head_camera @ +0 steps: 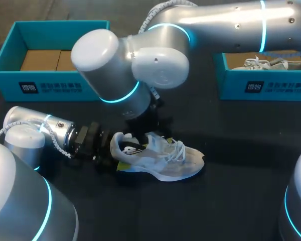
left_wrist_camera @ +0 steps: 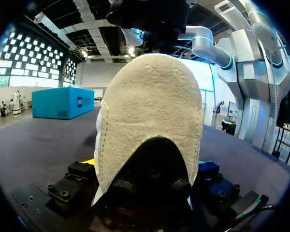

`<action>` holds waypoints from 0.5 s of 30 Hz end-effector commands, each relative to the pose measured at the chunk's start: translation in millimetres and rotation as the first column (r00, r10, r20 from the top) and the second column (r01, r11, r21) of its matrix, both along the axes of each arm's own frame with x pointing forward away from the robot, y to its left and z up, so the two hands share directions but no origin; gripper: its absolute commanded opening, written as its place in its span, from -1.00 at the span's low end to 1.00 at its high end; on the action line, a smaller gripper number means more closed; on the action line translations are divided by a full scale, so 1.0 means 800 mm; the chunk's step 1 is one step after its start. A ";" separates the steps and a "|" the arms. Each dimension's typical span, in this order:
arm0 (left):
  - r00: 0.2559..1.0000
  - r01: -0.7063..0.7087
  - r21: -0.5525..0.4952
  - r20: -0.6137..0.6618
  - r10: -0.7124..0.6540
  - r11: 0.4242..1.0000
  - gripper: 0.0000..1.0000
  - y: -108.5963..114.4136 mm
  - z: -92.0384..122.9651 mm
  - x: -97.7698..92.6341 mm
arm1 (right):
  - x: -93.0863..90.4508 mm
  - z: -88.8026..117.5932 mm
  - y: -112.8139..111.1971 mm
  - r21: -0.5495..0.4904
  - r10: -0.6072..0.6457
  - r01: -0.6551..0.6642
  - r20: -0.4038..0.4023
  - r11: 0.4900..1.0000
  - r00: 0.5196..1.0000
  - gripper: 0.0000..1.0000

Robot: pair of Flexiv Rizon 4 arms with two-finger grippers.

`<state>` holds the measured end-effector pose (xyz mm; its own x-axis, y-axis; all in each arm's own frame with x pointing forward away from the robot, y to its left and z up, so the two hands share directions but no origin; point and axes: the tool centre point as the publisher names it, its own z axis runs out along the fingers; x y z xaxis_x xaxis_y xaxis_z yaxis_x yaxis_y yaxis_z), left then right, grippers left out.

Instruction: Take the shoe out of the shoebox, open the shoe tongue, remove and reinsert the insole, then place the shoe into the shoebox

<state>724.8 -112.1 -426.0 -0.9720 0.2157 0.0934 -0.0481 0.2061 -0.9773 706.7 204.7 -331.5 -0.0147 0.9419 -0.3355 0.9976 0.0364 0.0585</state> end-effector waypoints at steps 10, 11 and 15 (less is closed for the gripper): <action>1.000 -0.001 0.000 0.000 0.001 1.000 -1.00 0.000 -0.002 0.000 | -0.012 0.010 -0.002 0.187 -0.741 0.718 0.212 0.671 0.637 -0.16; 1.000 -0.001 0.000 0.000 0.001 1.000 -1.00 0.000 -0.002 0.000 | -0.011 0.009 -0.002 0.195 -0.740 0.714 0.207 0.672 0.640 -0.19; 1.000 -0.001 0.000 0.000 0.001 1.000 -1.00 0.000 -0.002 0.000 | -0.008 0.006 0.000 0.192 -0.733 0.707 0.195 0.681 0.652 -0.47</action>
